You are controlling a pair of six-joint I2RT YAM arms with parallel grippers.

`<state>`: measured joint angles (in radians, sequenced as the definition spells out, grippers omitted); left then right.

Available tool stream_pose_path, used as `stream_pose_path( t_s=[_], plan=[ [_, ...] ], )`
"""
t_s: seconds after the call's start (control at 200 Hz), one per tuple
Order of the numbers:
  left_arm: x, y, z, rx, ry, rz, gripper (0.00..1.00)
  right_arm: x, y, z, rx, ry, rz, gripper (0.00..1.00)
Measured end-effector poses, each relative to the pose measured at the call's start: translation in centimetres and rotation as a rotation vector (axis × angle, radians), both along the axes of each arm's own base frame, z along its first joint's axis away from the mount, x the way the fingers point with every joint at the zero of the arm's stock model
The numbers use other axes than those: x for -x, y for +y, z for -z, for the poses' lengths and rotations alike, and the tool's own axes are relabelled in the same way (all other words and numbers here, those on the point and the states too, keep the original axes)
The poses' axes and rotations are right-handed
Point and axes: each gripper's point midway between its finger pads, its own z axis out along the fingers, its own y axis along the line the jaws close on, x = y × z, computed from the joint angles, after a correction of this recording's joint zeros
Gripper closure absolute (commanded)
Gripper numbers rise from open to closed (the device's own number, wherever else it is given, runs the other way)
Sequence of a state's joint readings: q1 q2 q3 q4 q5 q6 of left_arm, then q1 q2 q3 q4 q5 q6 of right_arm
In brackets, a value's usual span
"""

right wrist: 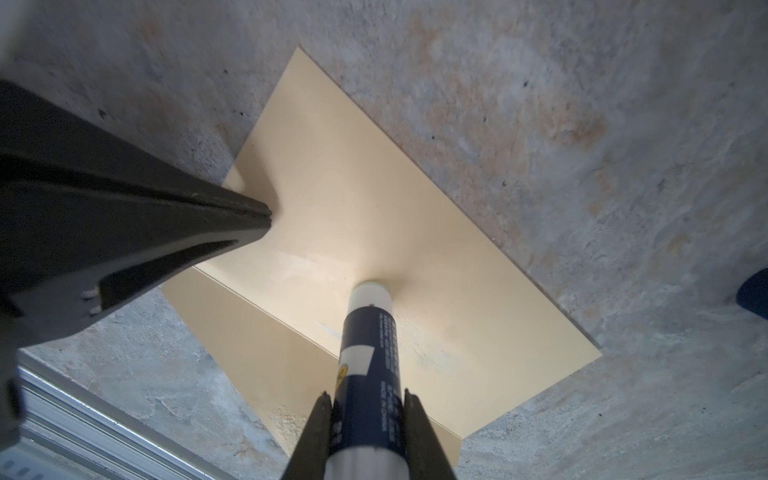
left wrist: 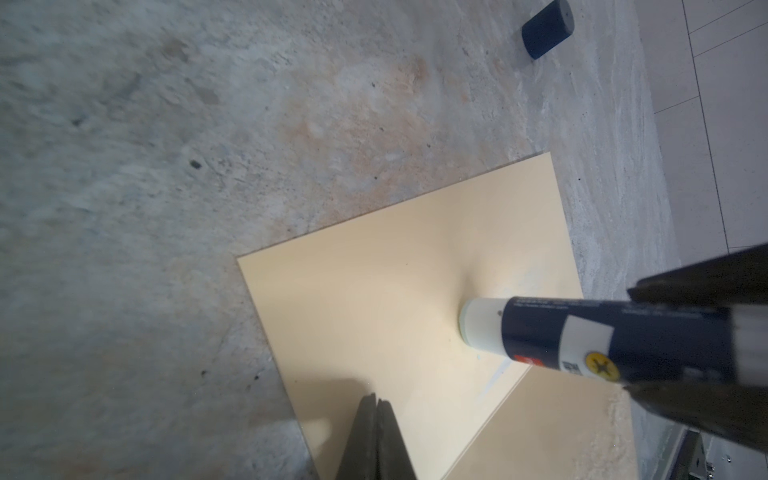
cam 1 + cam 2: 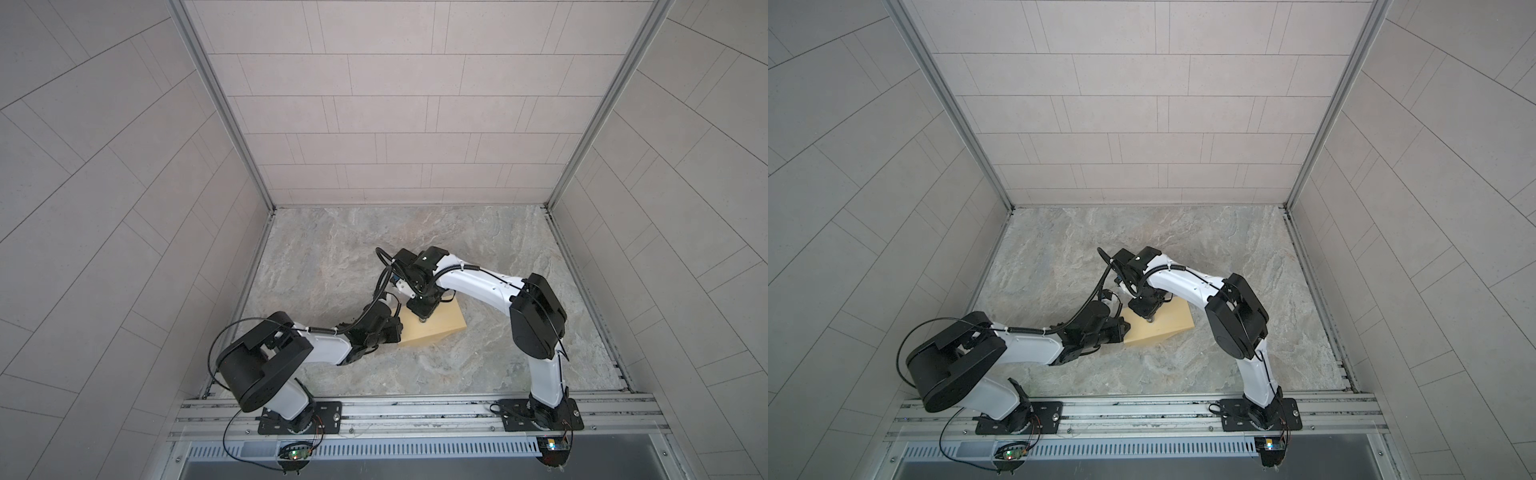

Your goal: Place the letter into the envelope and seal it

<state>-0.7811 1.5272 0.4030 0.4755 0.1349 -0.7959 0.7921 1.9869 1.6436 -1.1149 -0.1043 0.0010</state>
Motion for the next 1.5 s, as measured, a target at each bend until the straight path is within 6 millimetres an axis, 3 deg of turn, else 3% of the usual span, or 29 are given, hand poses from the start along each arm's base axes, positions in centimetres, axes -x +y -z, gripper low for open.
stream_pose_path(
  t_s=[0.956, 1.501],
  plan=[
    [-0.2, 0.1, 0.1, -0.056, -0.002, 0.023, 1.0, -0.2, -1.8, 0.3, 0.025, 0.025, 0.038, 1.0],
    [-0.3, 0.1, 0.1, -0.062, -0.003, 0.022, 1.0, -0.8, -4.3, 0.3, 0.078, 0.024, 0.078, 1.0]
  ],
)
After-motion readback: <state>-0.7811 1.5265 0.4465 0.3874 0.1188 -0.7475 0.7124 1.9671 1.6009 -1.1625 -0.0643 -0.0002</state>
